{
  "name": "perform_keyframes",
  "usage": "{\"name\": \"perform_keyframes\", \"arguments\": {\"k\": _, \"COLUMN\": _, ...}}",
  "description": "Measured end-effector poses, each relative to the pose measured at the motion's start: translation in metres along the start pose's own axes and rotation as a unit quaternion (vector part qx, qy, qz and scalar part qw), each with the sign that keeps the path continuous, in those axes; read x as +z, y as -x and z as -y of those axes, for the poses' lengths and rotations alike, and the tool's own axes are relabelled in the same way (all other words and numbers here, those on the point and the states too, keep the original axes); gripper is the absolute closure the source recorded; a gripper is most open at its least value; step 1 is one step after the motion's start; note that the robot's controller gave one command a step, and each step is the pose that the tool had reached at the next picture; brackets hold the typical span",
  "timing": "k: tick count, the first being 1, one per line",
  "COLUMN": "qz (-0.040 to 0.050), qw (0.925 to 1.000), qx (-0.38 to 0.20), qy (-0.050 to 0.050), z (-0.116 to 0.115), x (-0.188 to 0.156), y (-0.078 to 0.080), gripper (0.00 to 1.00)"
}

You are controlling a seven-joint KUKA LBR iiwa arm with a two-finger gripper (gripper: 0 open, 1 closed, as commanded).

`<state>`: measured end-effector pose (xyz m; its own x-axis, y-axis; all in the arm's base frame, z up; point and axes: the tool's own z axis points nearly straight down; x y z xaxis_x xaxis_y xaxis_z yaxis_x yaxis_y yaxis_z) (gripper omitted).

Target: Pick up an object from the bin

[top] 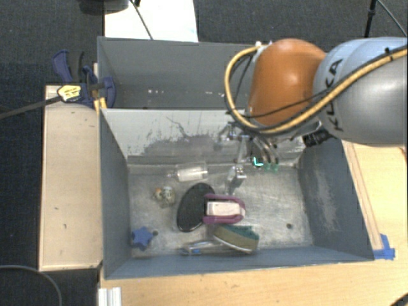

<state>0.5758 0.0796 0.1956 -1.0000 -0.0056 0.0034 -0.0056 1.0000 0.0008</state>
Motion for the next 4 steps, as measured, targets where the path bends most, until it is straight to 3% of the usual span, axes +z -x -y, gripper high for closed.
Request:
{"name": "perform_keyframes", "arguments": {"k": 1, "qz": 0.0056, "qw": 1.0000, "qx": 0.000, "qy": 0.001, "z": -0.036, "x": 0.103, "y": -0.005, "gripper": 0.00}}
{"name": "perform_keyframes", "arguments": {"k": 2, "qz": 0.0048, "qw": 0.9730, "qx": -0.231, "qy": 0.001, "z": -0.096, "x": 0.094, "y": -0.016, "gripper": 0.00}}
{"name": "perform_keyframes", "arguments": {"k": 3, "qz": 0.0031, "qw": 0.8993, "qx": -0.437, "qy": -0.001, "z": -0.111, "x": 0.125, "y": -0.024, "gripper": 0.00}}
{"name": "perform_keyframes", "arguments": {"k": 4, "qz": 0.0043, "qw": 0.8218, "qx": -0.570, "qy": -0.001, "z": -0.160, "x": 0.125, "y": -0.047, "gripper": 0.00}}
